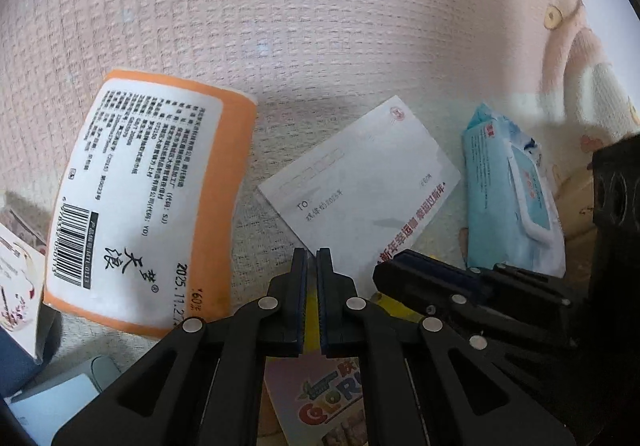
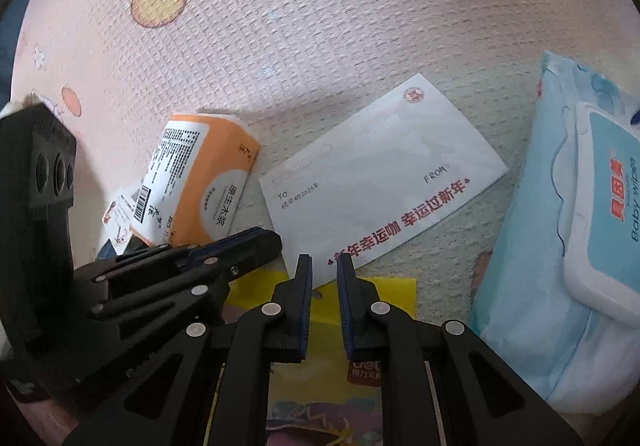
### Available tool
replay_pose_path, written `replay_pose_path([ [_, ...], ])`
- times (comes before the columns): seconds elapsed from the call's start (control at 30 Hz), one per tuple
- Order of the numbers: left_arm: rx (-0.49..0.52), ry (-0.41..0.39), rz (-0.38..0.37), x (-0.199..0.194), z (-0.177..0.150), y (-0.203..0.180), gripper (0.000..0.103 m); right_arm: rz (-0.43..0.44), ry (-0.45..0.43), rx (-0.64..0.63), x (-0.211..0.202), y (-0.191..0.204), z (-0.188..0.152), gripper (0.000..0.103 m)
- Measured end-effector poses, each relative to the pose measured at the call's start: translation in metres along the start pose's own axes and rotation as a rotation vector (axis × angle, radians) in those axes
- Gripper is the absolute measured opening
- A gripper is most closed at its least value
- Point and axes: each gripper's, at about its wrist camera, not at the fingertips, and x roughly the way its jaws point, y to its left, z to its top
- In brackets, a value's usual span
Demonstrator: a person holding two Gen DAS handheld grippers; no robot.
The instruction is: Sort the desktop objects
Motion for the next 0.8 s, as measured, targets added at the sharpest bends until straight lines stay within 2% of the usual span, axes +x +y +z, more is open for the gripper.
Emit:
replay_pose_path([
  [0.13,0.012,-0.008,-0.018,-0.016,-0.009,-0.007,0.009,-0.007,0.021,0.038,-0.01,-0.003,-0.006,0.011],
  [0.2,-0.008,-0.025,-0.032,-0.029,-0.017,-0.007,0.02,-0.038,0.008,-0.03,-0.022,0.006,-0.012,0.012],
  [0.23,-0.025,-0.03,-0.044,-0.035,-0.022,-0.005,0.033,-0.051,0.003,-0.064,-0.028,0.01,-0.016,0.014],
  [0.27,-0.045,-0.033,-0.056,-0.04,-0.024,-0.004,0.041,-0.064,-0.003,-0.103,-0.033,0.015,-0.02,0.019],
  [0.3,-0.074,-0.031,-0.064,-0.047,-0.031,-0.001,0.043,-0.076,-0.008,-0.146,-0.04,0.018,-0.03,0.022],
  [0.37,-0.118,-0.012,-0.094,-0.053,-0.044,0.001,0.048,-0.098,-0.011,-0.195,-0.05,0.021,-0.041,0.046],
  [0.43,-0.159,0.012,-0.112,-0.055,-0.055,0.006,0.049,-0.117,-0.011,-0.21,-0.059,0.021,-0.053,0.057],
  [0.53,-0.182,0.015,-0.117,-0.06,-0.068,0.013,0.049,-0.126,-0.025,-0.163,-0.075,0.005,-0.067,0.058],
  [0.67,-0.204,0.016,-0.124,-0.063,-0.079,0.011,0.049,-0.115,0.028,-0.078,-0.074,-0.008,-0.074,0.058],
  [0.8,-0.19,0.026,-0.134,-0.069,-0.093,0.005,0.049,-0.117,0.051,-0.047,-0.075,-0.011,-0.088,0.058],
])
